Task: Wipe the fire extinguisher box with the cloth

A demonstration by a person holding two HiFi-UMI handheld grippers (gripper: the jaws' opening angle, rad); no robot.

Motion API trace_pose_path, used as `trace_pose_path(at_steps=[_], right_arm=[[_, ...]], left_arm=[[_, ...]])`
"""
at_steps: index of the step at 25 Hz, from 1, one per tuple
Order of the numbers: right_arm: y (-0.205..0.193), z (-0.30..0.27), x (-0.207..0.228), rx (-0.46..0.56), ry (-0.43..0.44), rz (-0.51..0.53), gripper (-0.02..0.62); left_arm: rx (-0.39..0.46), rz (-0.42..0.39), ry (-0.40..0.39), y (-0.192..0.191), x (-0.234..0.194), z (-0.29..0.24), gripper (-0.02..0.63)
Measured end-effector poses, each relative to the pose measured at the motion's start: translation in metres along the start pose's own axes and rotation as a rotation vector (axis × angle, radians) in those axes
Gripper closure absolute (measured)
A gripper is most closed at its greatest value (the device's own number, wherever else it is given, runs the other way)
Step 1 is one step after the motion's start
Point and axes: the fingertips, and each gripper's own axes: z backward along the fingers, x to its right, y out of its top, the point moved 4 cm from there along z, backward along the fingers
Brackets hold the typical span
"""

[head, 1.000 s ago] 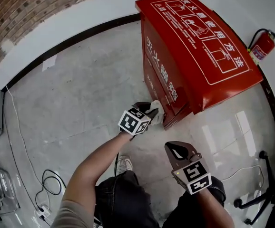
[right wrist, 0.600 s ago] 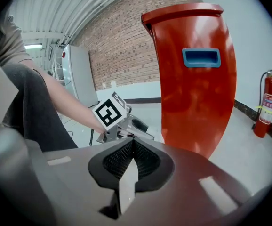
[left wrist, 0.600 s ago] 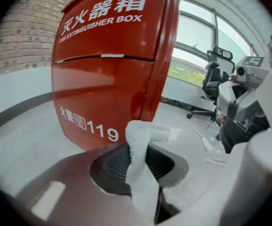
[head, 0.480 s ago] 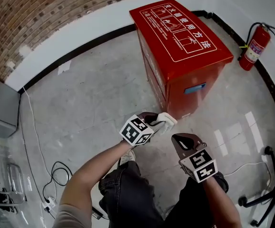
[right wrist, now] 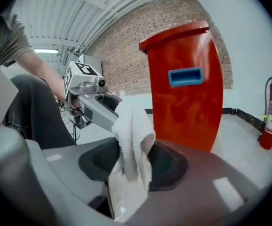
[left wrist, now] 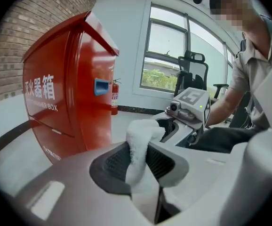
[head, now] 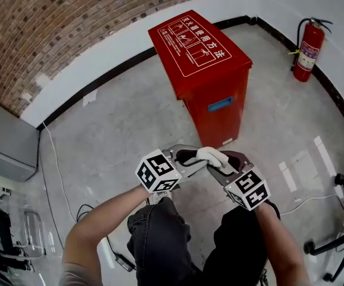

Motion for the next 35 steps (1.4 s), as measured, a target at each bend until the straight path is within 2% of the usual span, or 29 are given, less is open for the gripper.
trace_pose_path(at_steps=[1, 2, 7, 11, 13, 15, 19, 23, 26, 28, 31, 35], right_arm=[[0.004, 0.006, 0.001, 0.022, -0.009, 0.007, 0.443], [0.008, 0.011, 0.001, 0.044, -0.011, 0.012, 0.481], [0.042, 0.03, 0.007, 0.125, -0.028, 0.03, 0.502], [0.061, 0.044, 0.027, 0.119, -0.118, 0.043, 0.505], [0.064, 0.053, 0.047, 0.103, -0.178, 0.032, 0.505], [0.067, 0.064, 0.07, 0.098, -0.237, 0.018, 0.505], [0.075, 0.088, 0.112, 0.081, -0.361, -0.017, 0.505], [0.091, 0.102, 0.138, 0.006, -0.449, -0.087, 0.505], [0.112, 0.112, 0.151, -0.049, -0.499, -0.129, 0.504], [0.132, 0.122, 0.152, -0.088, -0.509, -0.159, 0.503], [0.166, 0.132, 0.156, -0.138, -0.504, -0.198, 0.503], [0.194, 0.142, 0.161, -0.215, -0.465, -0.21, 0.503]], left_arm=[[0.004, 0.005, 0.008, 0.006, 0.003, 0.001, 0.511], [0.008, 0.008, 0.017, 0.012, 0.005, 0.002, 0.508], [0.066, -0.032, 0.039, 0.046, 0.01, 0.016, 0.498], [0.081, -0.087, 0.044, 0.054, -0.007, 0.034, 0.478], [0.079, -0.101, 0.109, 0.051, -0.029, 0.041, 0.479], [0.098, -0.08, 0.19, 0.05, -0.053, 0.049, 0.492], [0.139, -0.006, 0.328, 0.059, -0.099, 0.067, 0.604], [0.108, 0.079, 0.432, 0.073, -0.144, 0.102, 0.605], [0.091, 0.115, 0.5, 0.105, -0.169, 0.137, 0.606], [0.077, 0.124, 0.514, 0.136, -0.17, 0.156, 0.605], [0.061, 0.135, 0.489, 0.19, -0.166, 0.166, 0.605], [0.068, 0.19, 0.429, 0.254, -0.153, 0.149, 0.605]])
